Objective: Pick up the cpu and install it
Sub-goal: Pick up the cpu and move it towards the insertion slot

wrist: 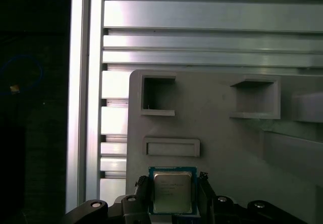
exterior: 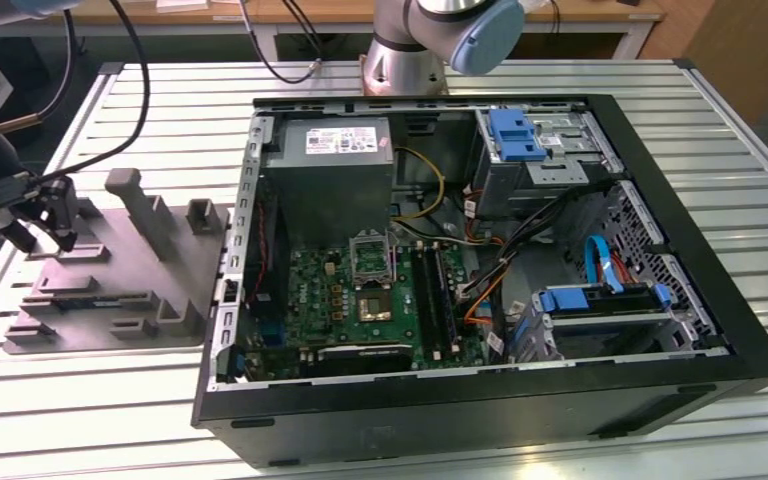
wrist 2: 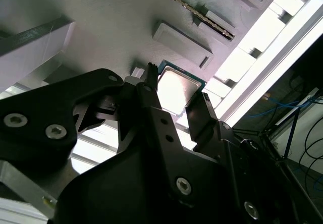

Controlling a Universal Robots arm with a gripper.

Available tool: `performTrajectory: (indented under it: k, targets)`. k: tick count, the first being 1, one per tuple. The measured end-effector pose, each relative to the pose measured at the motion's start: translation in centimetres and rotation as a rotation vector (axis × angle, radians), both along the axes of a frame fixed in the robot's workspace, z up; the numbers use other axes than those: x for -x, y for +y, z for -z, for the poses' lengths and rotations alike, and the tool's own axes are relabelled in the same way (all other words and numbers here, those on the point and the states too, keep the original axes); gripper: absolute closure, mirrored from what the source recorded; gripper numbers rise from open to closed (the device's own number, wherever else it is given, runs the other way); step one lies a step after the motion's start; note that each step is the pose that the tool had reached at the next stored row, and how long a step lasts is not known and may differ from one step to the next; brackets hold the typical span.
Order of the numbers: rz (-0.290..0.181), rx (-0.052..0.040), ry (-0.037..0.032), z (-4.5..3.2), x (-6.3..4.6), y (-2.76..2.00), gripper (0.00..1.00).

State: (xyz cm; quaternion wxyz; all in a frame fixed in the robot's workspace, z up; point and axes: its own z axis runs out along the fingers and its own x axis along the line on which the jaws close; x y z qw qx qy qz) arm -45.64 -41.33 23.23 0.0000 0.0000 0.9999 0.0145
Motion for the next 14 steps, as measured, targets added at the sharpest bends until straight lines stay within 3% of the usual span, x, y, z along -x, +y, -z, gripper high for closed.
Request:
performTrajectory:
  k: [14]
  targets:
    - [0.000,0.0000,0.0001,-0.39,0.00,0.00,0.53]
